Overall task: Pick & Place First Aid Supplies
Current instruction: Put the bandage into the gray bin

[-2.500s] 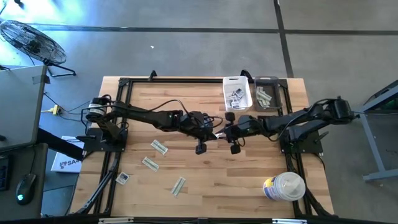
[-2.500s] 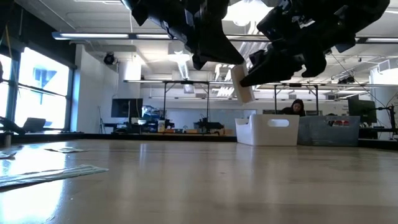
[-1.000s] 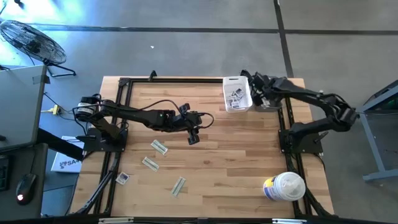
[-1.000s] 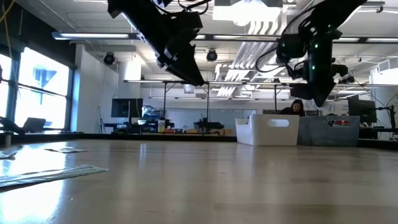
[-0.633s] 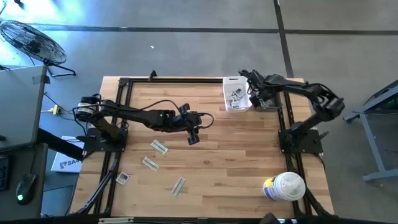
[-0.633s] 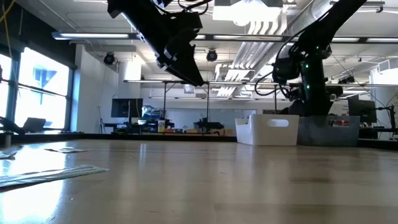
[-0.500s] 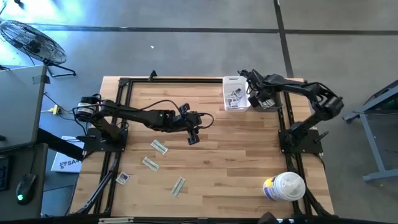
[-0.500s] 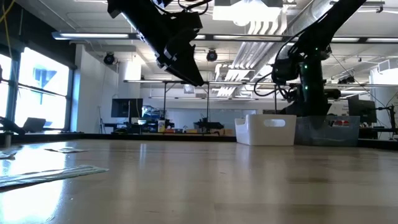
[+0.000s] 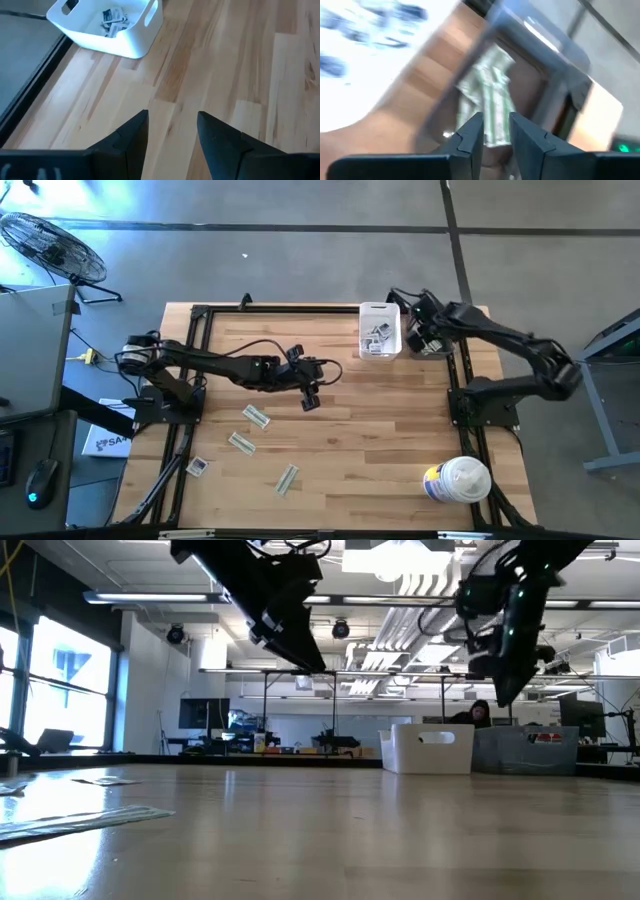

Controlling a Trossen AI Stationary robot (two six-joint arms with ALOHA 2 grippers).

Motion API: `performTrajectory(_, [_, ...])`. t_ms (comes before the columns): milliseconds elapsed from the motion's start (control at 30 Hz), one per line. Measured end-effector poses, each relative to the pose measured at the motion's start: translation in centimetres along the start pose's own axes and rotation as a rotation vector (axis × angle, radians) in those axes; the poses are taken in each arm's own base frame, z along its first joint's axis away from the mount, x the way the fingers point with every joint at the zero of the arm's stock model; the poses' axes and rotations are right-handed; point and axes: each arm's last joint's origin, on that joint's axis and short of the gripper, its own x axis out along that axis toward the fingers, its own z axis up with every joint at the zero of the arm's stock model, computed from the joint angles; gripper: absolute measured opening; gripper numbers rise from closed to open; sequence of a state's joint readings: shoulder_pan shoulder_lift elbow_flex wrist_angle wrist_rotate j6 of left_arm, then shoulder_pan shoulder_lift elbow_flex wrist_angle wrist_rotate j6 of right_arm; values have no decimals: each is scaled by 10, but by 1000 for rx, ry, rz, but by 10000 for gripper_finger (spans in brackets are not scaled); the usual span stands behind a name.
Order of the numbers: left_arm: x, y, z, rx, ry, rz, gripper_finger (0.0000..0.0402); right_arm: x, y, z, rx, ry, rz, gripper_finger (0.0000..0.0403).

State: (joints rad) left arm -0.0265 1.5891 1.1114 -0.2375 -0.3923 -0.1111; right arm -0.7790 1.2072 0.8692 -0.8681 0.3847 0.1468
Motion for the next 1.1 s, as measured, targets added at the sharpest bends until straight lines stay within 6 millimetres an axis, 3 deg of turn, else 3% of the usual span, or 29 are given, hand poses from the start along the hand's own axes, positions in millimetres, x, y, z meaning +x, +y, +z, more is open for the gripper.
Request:
performTrajectory(100, [-11, 4, -5, -26, 71, -17, 166, -21, 4, -4, -63, -95, 110, 83])
performTrajectory(233, [-23, 9, -26, -140, 318, -52, 166, -44, 20, -7, -186, -284, 318, 83])
performTrajectory(500, [-31, 2, -76, -416, 731, 18, 166, -49, 68, -21, -409, -761, 831, 83])
performTrajectory(633, [-36, -17, -92, -507, 801, -29, 166, -49, 76, -23, -418, -864, 868, 83])
performTrajectory(800, [-44, -40, -97, -559, 737, -26, 166, -50, 76, -23, -436, -886, 859, 83])
performTrajectory(1100, [-23, -56, -115, -537, 768, 70, 166, -49, 76, -23, -418, -871, 847, 83])
